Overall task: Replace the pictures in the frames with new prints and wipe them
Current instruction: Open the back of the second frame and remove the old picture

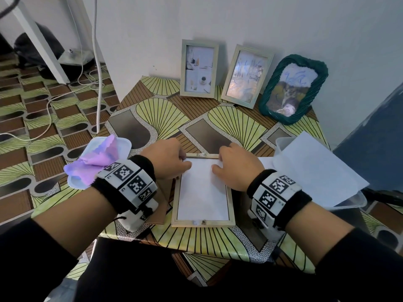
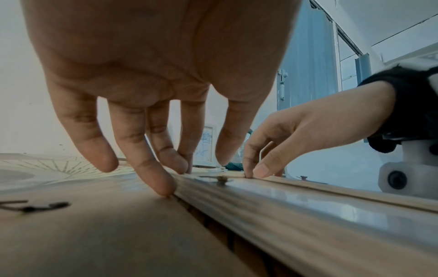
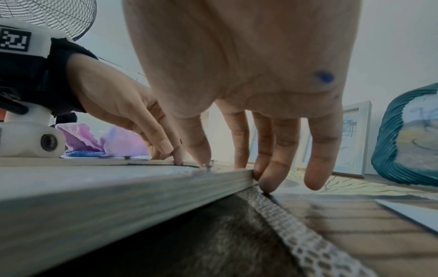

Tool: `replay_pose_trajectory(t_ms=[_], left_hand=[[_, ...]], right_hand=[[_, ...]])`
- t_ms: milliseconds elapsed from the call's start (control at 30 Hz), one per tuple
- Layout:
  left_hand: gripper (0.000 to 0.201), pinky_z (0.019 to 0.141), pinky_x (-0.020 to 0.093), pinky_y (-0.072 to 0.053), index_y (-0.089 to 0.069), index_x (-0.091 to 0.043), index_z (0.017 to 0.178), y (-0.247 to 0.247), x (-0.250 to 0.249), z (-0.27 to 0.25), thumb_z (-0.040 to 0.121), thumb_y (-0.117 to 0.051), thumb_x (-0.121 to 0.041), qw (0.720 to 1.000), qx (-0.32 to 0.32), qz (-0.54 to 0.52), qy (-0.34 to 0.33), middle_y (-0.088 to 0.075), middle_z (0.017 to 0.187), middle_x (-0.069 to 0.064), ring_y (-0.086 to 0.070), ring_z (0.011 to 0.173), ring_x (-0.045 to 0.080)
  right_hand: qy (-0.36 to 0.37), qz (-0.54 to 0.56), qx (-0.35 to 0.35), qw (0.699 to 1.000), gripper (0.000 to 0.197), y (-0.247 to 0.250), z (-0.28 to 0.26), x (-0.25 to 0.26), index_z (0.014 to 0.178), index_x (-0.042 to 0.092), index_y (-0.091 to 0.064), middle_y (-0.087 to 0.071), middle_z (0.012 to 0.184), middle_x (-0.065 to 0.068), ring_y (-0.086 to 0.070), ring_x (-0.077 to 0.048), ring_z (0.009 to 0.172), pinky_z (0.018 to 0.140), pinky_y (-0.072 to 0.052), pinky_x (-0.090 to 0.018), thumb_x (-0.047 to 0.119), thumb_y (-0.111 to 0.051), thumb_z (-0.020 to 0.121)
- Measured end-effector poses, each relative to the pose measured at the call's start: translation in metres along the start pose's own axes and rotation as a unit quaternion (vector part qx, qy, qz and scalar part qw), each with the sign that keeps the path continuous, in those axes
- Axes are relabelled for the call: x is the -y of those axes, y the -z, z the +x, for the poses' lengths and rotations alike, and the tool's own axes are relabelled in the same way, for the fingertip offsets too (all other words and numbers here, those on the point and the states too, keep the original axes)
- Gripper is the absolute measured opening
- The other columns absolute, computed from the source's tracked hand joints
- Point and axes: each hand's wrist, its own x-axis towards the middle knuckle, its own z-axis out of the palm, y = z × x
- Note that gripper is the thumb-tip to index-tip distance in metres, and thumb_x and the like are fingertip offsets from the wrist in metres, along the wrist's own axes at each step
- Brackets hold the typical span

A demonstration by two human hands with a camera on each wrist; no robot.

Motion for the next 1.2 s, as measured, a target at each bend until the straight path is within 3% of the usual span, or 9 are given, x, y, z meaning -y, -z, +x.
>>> replay_pose_trajectory(t_ms=[133, 267, 400, 533, 667, 767, 900, 1000, 1200], left_hand=[[0.029, 0.068, 0.033, -0.057, -0.078, -0.015, 0.086, 0.0003, 0.0001, 0.0002, 0.086, -0.059, -0.038, 1.0, -0.004, -0.005, 0.006, -0.073, 0.079, 0.003, -0.066, 0.075, 0.017], [0.025, 0.061, 0.024, -0.051, -0.078, -0.017, 0.089, 0.0006, 0.0011, 0.0004, 0.085, -0.063, -0.036, 1.0, -0.004, -0.01, 0.013, -0.072, 0.076, -0.003, -0.065, 0.074, 0.012], [0.025, 0.068, 0.031, -0.055, -0.078, -0.014, 0.089, 0.0015, 0.0013, -0.0002, 0.082, -0.066, -0.035, 1.0, -0.002, 0.005, 0.012, -0.074, 0.08, 0.004, -0.067, 0.078, 0.018], [0.03, 0.06, 0.025, -0.049, -0.078, -0.018, 0.093, 0.0029, 0.0012, -0.0008, 0.078, -0.073, -0.043, 1.0, -0.006, 0.022, 0.01, -0.073, 0.083, -0.002, -0.064, 0.078, 0.014], [0.041, 0.06, 0.023, -0.042, -0.073, -0.023, 0.106, 0.0018, -0.0021, -0.0022, 0.074, -0.076, -0.048, 0.998, -0.009, 0.053, 0.012, -0.069, 0.09, -0.009, -0.062, 0.081, 0.013], [0.038, 0.061, 0.024, -0.046, -0.075, -0.021, 0.098, 0.003, -0.002, -0.0024, 0.073, -0.075, -0.049, 0.998, -0.011, 0.056, 0.011, -0.07, 0.087, -0.008, -0.062, 0.081, 0.013], [0.038, 0.062, 0.025, -0.05, -0.077, -0.019, 0.094, 0.0034, -0.0013, -0.0026, 0.073, -0.076, -0.051, 0.999, -0.012, 0.047, 0.011, -0.07, 0.084, -0.008, -0.062, 0.079, 0.012], [0.044, 0.07, 0.032, -0.057, -0.077, -0.017, 0.094, 0.0034, -0.0016, -0.0034, 0.071, -0.076, -0.055, 0.998, -0.008, 0.055, 0.014, -0.072, 0.085, -0.005, -0.064, 0.08, 0.014], [0.052, 0.073, 0.031, -0.055, -0.074, -0.022, 0.102, 0.0036, -0.0029, -0.0065, 0.069, -0.074, -0.063, 0.996, -0.01, 0.088, 0.002, -0.069, 0.09, -0.009, -0.062, 0.083, 0.014]], right_hand=[[-0.003, 0.007, 0.001, 1.0, 0.027, 0.0004, 0.0012, -0.0006, 0.105, 0.015, -0.053, -0.051, 0.108, -0.005, -0.057, -0.027, 0.098, 0.086, -0.05, -0.042, 0.039, -0.048, 0.093], [-0.004, 0.014, 0.003, 1.0, 0.027, 0.0006, 0.0017, -0.0017, 0.106, 0.016, -0.053, -0.051, 0.109, -0.005, -0.056, -0.026, 0.1, 0.088, -0.05, -0.044, 0.039, -0.049, 0.093], [-0.009, 0.03, 0.02, 0.999, 0.03, 0.0006, 0.0039, -0.0038, 0.107, 0.016, -0.054, -0.051, 0.112, -0.004, -0.055, -0.025, 0.103, 0.091, -0.049, -0.045, 0.043, -0.051, 0.092], [-0.015, 0.075, 0.053, 0.996, 0.037, 0.0054, 0.0061, -0.0076, 0.085, 0.025, -0.058, -0.053, 0.106, -0.002, -0.055, -0.021, 0.101, 0.093, -0.048, -0.046, 0.061, -0.06, 0.083], [-0.002, 0.055, 0.042, 0.998, 0.053, 0.0031, 0.0048, -0.0083, 0.109, 0.022, -0.053, -0.048, 0.107, 0.001, -0.053, -0.02, 0.1, 0.092, -0.047, -0.044, 0.062, -0.068, 0.077], [0.008, 0.017, 0.024, 1.0, 0.057, 0.0008, 0.0031, -0.0068, 0.114, 0.02, -0.053, -0.048, 0.107, 0.001, -0.054, -0.022, 0.102, 0.092, -0.048, -0.044, 0.063, -0.065, 0.079], [0.014, 0.004, 0.02, 1.0, 0.056, 0.0023, 0.0026, -0.0067, 0.114, 0.02, -0.053, -0.049, 0.106, 0.001, -0.055, -0.022, 0.102, 0.09, -0.049, -0.043, 0.063, -0.063, 0.08], [0.018, -0.001, 0.025, 1.0, 0.055, 0.0044, 0.0046, -0.0077, 0.112, 0.02, -0.055, -0.052, 0.11, 0.0, -0.054, -0.022, 0.103, 0.09, -0.049, -0.043, 0.063, -0.065, 0.079], [0.031, -0.019, 0.007, 0.999, 0.053, -0.0016, 0.0045, -0.0086, 0.111, 0.021, -0.054, -0.047, 0.101, 0.003, -0.055, -0.021, 0.097, 0.085, -0.049, -0.041, 0.064, -0.061, 0.08]])
